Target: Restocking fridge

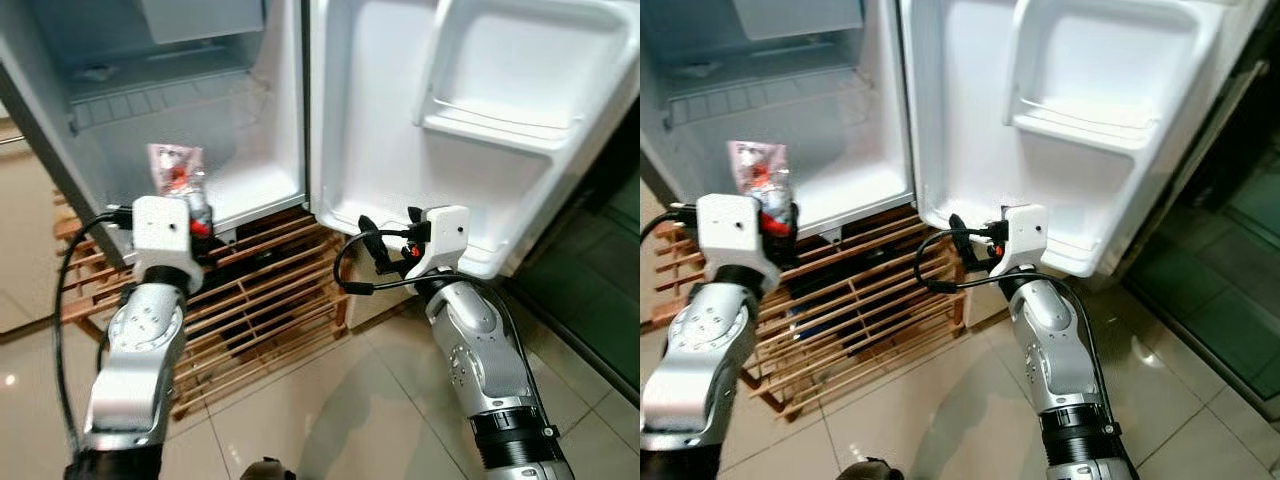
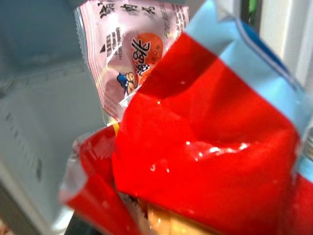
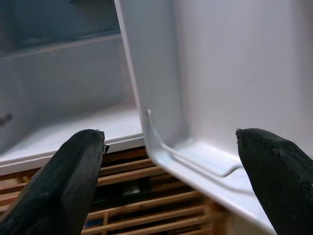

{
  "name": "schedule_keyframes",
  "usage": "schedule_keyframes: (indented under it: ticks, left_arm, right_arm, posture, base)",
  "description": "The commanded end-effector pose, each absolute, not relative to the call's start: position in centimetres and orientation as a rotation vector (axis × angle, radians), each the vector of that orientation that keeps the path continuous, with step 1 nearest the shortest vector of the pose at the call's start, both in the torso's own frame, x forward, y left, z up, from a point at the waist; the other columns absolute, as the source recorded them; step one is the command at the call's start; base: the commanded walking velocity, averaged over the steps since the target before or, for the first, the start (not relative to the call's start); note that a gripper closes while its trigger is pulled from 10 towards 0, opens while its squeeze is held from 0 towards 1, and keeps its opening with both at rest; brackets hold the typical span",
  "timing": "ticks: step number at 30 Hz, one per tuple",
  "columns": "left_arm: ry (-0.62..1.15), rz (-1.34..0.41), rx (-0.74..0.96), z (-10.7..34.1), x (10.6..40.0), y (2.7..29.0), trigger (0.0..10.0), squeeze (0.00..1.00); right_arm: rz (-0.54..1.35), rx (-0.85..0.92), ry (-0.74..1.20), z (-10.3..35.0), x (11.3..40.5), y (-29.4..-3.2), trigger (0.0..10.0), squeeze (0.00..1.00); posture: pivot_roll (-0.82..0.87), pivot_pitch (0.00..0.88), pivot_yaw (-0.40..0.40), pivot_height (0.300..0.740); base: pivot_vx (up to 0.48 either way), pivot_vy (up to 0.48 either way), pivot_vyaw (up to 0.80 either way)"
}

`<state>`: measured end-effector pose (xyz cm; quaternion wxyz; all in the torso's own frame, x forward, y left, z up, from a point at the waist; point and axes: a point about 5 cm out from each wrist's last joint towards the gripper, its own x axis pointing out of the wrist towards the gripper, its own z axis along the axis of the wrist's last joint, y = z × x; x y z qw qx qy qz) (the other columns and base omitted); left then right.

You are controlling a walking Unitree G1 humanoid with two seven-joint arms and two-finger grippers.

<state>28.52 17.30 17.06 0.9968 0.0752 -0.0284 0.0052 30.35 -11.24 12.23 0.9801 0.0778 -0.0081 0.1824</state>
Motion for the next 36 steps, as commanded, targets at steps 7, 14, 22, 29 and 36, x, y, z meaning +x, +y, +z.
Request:
schedule_keyframes:
  ticks: [7, 14, 22, 29, 36]
  left_arm:
    - [-0.086, 0.013, 0.094, 17.1, 28.5, 17.1, 10.0, 0.0]
    - [-0.07, 0.043, 0.057, 16.3, 28.3, 16.9, 10.0, 0.0]
    - [-0.078, 0.048, 0.025, 16.2, 28.5, 16.5, 10.0, 0.0]
    - [-0.064, 0.04, 0.034, 16.0, 29.0, 16.3, 10.0, 0.0]
    - [-0.07, -0.021, 0.1, 16.2, 29.5, 16.1, 10.0, 0.0]
  right_arm:
    - [0.372, 0.169, -0.027, 12.5, 30.0, -11.9, 10.0, 0.0]
    - [0.389, 0.145, -0.025, 12.8, 30.1, -12.0, 10.0, 0.0]
    - [0.427, 0.144, -0.029, 13.5, 30.9, -11.8, 10.0, 0.01]
    - [0.466, 0.142, -0.021, 13.2, 30.5, -11.1, 10.0, 0.04]
    - [0.368, 0.139, -0.024, 13.0, 31.2, -12.0, 10.0, 0.05]
  posture:
    - [-0.04, 0.0, 0.038, 0.74]
    - [-0.04, 0.0, 0.011, 0.74]
    - [-0.03, 0.0, 0.001, 0.74]
    - [-0.04, 0.0, 0.015, 0.74]
    - [-0.03, 0.0, 0.032, 0.74]
  base:
    - [0.148, 0.0, 0.7]
    - [0.283, -0.131, 0.67]
    - [0.0, 0.0, 0.64]
    - [0.0, 0.0, 0.64]
    - [0.0, 0.0, 0.64]
